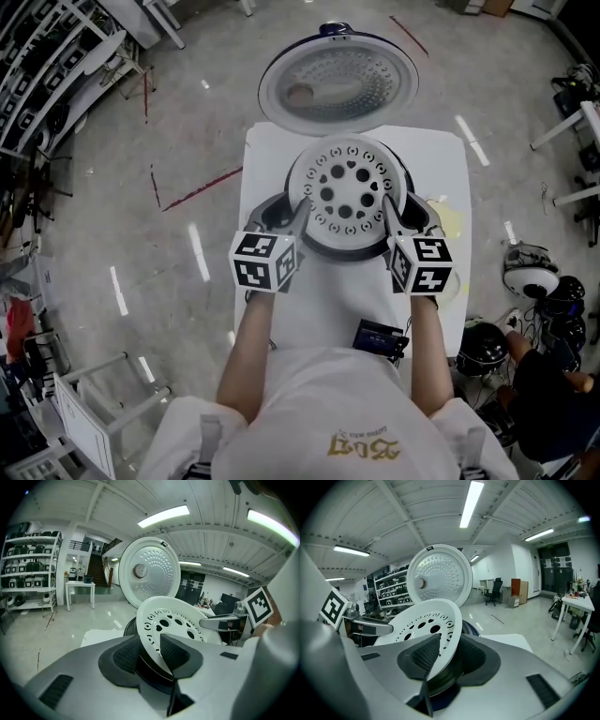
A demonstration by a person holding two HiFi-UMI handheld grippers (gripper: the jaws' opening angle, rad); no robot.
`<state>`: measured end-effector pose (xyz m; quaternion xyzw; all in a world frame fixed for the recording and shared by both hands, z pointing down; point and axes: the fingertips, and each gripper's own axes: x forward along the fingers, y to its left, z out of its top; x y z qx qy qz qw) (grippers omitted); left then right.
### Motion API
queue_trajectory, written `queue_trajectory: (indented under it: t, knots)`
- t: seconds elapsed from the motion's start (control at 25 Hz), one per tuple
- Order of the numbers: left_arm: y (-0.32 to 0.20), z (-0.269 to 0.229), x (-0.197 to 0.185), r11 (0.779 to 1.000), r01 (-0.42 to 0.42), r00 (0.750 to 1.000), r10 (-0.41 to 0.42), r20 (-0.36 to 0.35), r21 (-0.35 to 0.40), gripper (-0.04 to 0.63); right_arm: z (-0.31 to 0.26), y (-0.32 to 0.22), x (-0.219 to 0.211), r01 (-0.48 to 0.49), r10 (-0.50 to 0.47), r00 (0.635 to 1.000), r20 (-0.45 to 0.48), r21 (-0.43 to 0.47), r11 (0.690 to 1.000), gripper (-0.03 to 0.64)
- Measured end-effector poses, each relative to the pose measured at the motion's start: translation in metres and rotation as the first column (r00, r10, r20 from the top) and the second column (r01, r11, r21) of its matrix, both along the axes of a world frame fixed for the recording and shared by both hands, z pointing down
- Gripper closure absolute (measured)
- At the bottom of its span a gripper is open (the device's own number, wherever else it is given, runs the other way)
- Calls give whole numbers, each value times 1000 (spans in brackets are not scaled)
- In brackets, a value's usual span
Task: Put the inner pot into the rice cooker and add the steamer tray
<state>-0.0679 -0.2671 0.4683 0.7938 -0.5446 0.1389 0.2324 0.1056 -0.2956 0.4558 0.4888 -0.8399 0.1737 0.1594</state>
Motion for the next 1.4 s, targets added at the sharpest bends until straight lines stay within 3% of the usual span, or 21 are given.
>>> queue_trajectory:
  t: [0.24,0.44,0.6,0.8,0.92,1.08,1.24,1.4]
  knots:
    - [1,1,3,999,-8,992,4,123,31,430,1,0,2,15,-15,1000,-10,10,1000,482]
    - [-1,10,0,999,-20,984,15,176,29,407,13,-2,9,-23,26,992,-120,27,999,464]
    - [-2,12,-2,999,-16,985,10,174,33,403,15,-2,6,-14,27,981,-195,68,998,479]
    - [-2,10,-5,999,-7,985,0,174,41,372,8,-1,7,-24,41,982,-186,91,996,479]
    - [1,6,-10,999,6,989,-14,149,54,364,-1,3,10,-45,59,989,-133,108,993,478]
    - [8,0,-12,997,14,998,-20,67,80,370,-13,18,18,-116,112,993,46,99,988,479]
    - [21,-7,-17,994,15,1000,-16,11,107,388,-19,43,21,-170,153,962,225,57,984,515]
    - [32,-13,-15,993,-3,998,11,-65,122,427,-26,67,22,-196,173,940,293,50,979,564]
